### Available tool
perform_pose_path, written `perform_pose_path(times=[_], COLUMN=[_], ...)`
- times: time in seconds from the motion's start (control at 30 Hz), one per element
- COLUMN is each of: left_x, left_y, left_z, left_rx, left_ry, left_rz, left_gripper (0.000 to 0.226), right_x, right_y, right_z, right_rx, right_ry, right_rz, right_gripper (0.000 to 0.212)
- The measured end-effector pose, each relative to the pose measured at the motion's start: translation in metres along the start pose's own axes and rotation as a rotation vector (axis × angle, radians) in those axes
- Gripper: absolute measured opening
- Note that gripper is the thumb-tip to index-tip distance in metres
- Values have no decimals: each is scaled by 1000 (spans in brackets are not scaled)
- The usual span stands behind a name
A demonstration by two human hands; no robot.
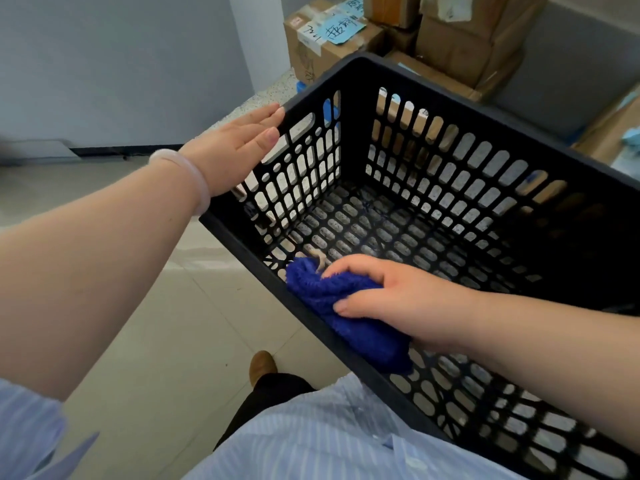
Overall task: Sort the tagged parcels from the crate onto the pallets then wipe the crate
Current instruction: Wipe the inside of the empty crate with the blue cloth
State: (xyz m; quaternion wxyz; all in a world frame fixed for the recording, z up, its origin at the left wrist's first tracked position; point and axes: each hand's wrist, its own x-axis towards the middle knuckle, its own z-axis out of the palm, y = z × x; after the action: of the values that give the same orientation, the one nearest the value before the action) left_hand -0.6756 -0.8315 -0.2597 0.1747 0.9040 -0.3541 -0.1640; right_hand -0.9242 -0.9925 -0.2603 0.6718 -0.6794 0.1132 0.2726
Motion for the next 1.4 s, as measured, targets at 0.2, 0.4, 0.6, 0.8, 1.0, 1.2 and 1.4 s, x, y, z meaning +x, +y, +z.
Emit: perform_pose_path(times=[0.2, 0.4, 0.6, 0.8, 1.0, 1.2, 1.4], left_x=[0, 1, 3, 6, 4, 5, 11], left_y=[-1, -4, -4, -12, -9, -5, -20], left_z=[1, 1, 1, 2, 8, 7, 8], left_rx=[14, 56, 64, 39, 23, 13, 41], left_ry=[8, 19, 23, 45, 88, 97, 77], left_rz=[-3, 12, 39, 64, 53, 45, 83], left_gripper=[49, 49, 49, 53, 51, 48, 59], right_x=[18, 63, 37, -61, -89, -49, -39], right_y=[41, 107, 73, 20, 25, 56, 85], right_z=[1, 3, -8, -20, -27, -18, -19], right_rx=[-531, -682, -620, -504, -614, -839, -983], right_ry=[4, 77, -67, -65, -181, -243, -324], right_rz=[125, 343, 390, 207, 331, 435, 759], right_gripper=[37, 46, 48, 35, 50, 59, 63])
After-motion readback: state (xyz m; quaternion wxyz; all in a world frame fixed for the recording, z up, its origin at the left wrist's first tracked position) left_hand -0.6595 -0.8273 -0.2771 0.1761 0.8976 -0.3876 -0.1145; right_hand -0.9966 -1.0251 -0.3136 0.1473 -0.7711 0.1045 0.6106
